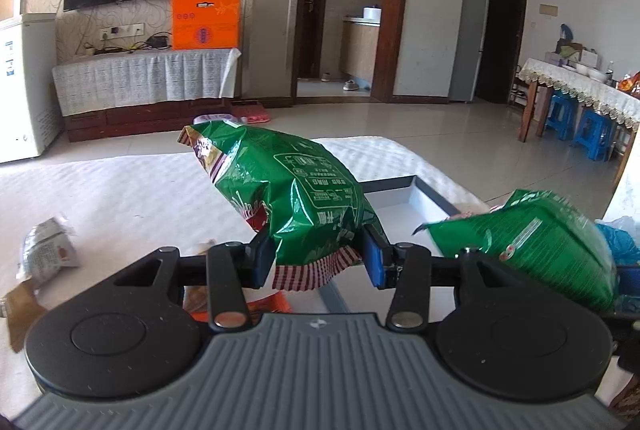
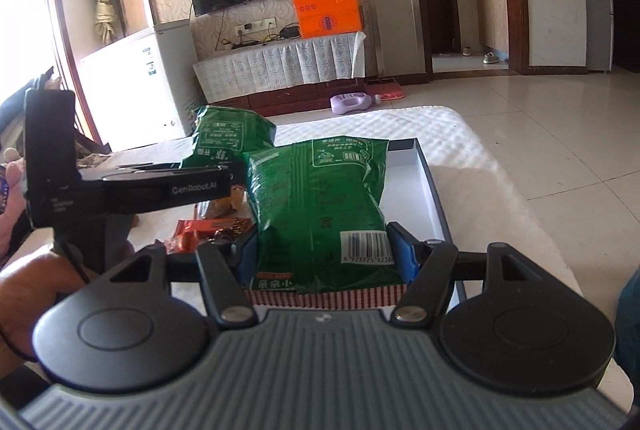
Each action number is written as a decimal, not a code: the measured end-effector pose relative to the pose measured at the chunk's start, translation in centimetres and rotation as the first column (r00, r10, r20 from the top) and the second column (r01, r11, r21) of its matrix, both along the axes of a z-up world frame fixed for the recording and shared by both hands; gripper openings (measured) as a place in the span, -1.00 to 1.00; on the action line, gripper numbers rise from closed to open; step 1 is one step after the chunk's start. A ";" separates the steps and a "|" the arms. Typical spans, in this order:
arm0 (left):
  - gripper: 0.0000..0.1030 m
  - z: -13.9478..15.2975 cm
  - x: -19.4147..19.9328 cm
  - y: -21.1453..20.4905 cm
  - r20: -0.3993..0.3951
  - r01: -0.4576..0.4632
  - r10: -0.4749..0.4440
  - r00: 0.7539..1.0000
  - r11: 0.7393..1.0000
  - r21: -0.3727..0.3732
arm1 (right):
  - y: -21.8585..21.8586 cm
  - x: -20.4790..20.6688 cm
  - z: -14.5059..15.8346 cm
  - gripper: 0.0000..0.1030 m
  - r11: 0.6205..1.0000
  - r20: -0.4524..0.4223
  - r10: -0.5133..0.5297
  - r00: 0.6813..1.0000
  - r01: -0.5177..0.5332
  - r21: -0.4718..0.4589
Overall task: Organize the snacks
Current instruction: 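Carry both green chip bags over the black box with both grippers, then open the left gripper over the box while the right releases its bag, then grasp the orange candy packet with the left gripper while the right approaches the lollipop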
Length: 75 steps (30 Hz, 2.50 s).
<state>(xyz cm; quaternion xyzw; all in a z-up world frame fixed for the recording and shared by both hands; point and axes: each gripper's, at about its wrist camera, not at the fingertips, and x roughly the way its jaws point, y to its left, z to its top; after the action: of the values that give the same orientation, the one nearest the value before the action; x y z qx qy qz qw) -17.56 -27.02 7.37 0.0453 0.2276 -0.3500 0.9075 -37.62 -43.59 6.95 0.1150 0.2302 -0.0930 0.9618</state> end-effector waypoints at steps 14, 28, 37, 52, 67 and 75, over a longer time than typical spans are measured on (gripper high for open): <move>-0.17 -3.9 4.4 -7.4 -0.066 0.100 -0.097 0.993 0.994 0.040 | -2.4 -0.5 -1.4 0.31 0.993 -0.086 -0.115 0.990 0.117 0.017; 0.67 -4.4 5.8 -8.6 -0.016 0.018 -0.016 1.000 0.996 0.091 | -2.7 -0.2 -1.7 0.30 0.992 -0.071 -0.123 0.990 0.124 0.003; 0.70 -4.5 3.9 -6.4 0.052 0.053 -0.063 0.997 0.981 0.187 | -2.3 3.8 -1.3 0.29 0.995 -0.079 -0.074 0.994 0.067 -0.078; 0.81 -5.4 -1.1 -2.3 0.138 0.102 -0.145 0.980 0.954 0.280 | -3.1 8.1 -3.1 0.29 0.996 -0.139 -0.083 0.987 0.076 -0.055; 0.85 -4.9 -3.9 1.0 0.116 0.063 -0.093 0.989 0.969 0.239 | -2.4 7.8 -4.1 0.45 0.995 -0.182 -0.086 0.980 0.075 -0.071; 0.86 -4.6 -5.2 3.9 0.058 0.002 -0.012 0.998 0.983 0.186 | -0.9 5.1 -2.6 0.47 0.994 -0.134 -0.100 0.986 0.092 -0.065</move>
<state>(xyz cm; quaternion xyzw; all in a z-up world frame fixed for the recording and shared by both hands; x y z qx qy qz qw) -22.75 -23.15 2.77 0.1408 0.2323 -0.3290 0.9044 -32.47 -44.49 4.31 0.0909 0.2873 -0.1535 0.9411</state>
